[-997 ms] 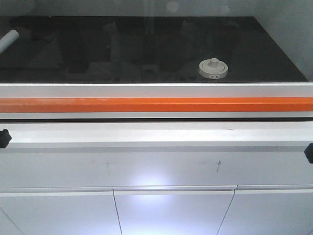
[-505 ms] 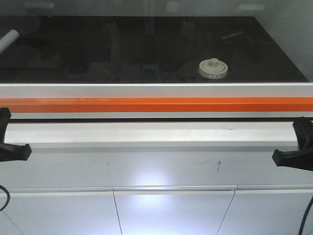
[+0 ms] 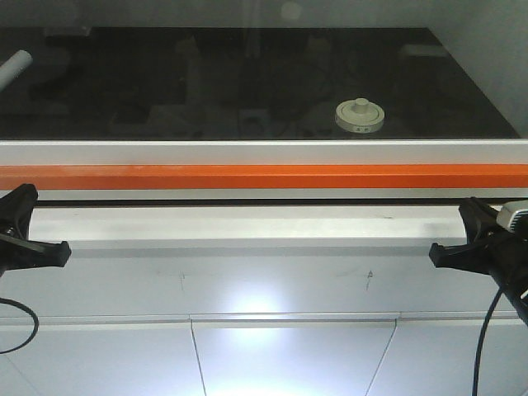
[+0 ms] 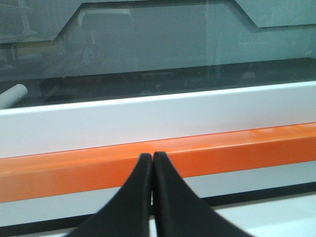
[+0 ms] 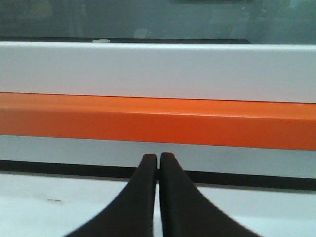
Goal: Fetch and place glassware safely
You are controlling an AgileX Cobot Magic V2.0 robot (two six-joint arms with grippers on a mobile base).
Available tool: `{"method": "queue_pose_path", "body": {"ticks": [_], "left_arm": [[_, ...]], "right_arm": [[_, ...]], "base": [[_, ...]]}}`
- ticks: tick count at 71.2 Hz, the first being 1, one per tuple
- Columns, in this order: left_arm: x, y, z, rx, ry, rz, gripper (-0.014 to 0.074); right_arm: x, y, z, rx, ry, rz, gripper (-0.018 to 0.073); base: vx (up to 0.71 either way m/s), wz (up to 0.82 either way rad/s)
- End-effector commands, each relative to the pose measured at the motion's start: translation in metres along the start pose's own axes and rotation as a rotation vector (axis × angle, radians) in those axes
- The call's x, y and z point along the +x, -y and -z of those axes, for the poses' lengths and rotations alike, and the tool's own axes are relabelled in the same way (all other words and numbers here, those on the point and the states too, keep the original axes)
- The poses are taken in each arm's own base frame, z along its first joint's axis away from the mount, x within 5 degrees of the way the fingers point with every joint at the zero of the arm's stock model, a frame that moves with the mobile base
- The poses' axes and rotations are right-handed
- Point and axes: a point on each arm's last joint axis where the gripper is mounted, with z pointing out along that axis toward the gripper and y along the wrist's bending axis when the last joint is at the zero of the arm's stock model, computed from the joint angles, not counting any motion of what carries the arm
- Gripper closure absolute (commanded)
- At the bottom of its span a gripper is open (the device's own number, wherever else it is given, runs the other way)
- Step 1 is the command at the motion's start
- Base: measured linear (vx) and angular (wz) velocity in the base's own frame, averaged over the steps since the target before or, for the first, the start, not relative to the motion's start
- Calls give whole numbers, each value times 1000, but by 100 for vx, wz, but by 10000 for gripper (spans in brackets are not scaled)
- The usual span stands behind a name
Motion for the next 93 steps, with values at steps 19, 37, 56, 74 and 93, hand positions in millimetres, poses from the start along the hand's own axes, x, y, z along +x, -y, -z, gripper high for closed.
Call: {"method": "queue_pose_path", "body": {"ticks": [19,37,56,74,93], "left_arm": [[-16,0,-2,0,127,4,603],[-16,0,-2,0,127,4,603],[-16,0,-2,0,127,4,603],[-16,0,-2,0,126,4,603],[-14,0,-2,-1,99,4,603]], "right_arm": [[-1,2,-23,-22,60,19,560],[7,3,-27,-13,62,63,560],[12,5,-37,-7,51,58,560],[6,8,-54,-5,85,64,560],[-2,9,-62,-4,141,68,560]], "base": [[0,0],[0,0],[0,0],[0,0],[0,0]]}}
